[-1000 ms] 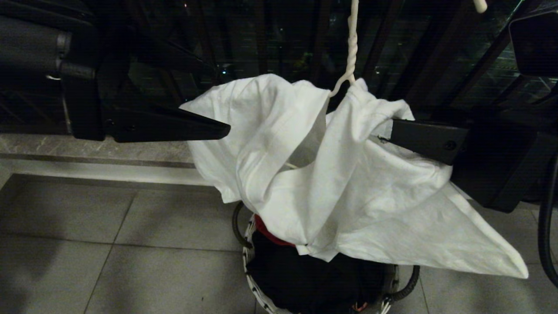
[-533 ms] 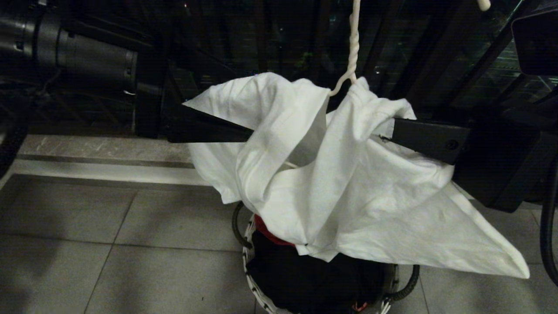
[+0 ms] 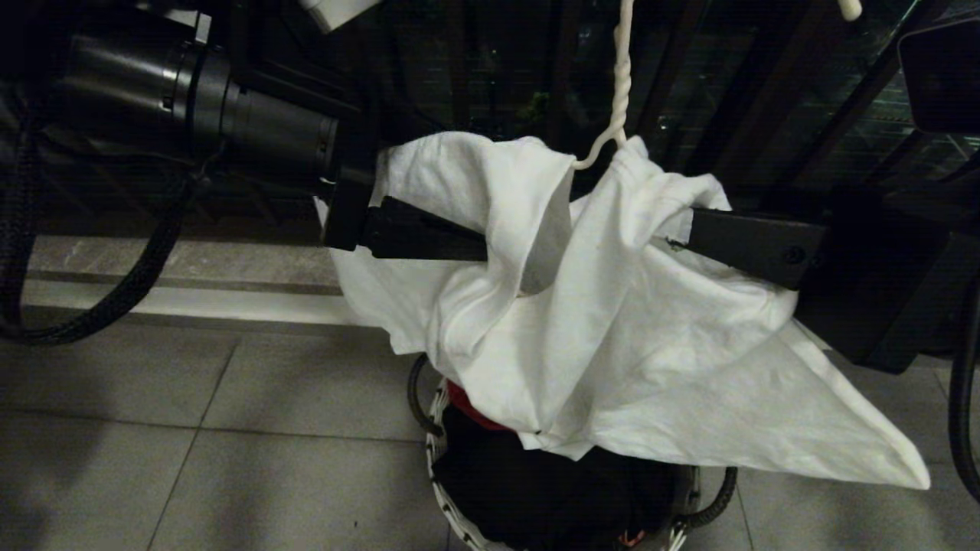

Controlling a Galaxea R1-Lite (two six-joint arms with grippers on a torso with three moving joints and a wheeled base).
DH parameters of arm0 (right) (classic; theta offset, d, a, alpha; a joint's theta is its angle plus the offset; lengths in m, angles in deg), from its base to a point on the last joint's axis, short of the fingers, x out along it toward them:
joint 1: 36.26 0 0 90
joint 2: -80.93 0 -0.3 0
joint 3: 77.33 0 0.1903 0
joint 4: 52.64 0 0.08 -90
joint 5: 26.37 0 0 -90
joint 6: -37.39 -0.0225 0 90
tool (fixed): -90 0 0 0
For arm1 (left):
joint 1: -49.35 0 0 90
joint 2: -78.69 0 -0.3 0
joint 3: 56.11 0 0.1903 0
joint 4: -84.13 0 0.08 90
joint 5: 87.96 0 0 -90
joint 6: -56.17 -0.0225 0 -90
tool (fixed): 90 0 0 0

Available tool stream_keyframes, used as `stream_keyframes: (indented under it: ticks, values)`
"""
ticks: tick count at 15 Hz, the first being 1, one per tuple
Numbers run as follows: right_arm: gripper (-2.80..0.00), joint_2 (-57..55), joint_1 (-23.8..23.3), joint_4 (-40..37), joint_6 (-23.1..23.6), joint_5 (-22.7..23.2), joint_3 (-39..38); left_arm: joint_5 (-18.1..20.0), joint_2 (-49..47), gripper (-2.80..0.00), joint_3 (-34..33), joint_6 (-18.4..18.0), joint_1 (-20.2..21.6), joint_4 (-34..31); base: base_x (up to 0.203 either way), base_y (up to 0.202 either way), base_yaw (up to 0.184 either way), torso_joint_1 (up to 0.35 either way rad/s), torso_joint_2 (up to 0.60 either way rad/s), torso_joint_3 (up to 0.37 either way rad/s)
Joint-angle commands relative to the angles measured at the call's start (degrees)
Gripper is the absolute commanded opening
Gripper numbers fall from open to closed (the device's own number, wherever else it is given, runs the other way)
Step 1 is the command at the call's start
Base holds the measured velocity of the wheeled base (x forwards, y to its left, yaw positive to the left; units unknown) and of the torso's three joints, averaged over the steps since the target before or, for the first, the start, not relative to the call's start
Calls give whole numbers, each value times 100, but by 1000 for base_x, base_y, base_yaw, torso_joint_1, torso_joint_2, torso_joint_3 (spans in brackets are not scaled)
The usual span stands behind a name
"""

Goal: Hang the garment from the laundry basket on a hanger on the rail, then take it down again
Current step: Hang the clothes rack on the clothesline

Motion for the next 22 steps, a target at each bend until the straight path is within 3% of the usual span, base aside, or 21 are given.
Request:
stream_keyframes:
  ticks: [1, 5, 6, 7, 22]
  values:
    - [-280, -14, -4, 28, -9, 27, 5, 19, -221, 0, 37, -22, -73, -17, 0, 0, 0, 0, 0, 0]
    - [-280, -14, -4, 37, -9, 27, 5, 19, -282, 0, 46, -22, -100, -8, 0, 0, 0, 0, 0, 0]
    - [-280, -14, -4, 37, -9, 27, 5, 19, -274, -109, 50, -22, -100, -8, 0, 0, 0, 0, 0, 0]
    - [-280, -14, -4, 37, -9, 18, 5, 19, -274, -280, 46, -22, -100, 9, 0, 0, 0, 0, 0, 0]
    - [-280, -40, -13, 46, -9, 0, 14, 10, -212, -280, 46, -14, -100, 9, 0, 0, 0, 0, 0, 0]
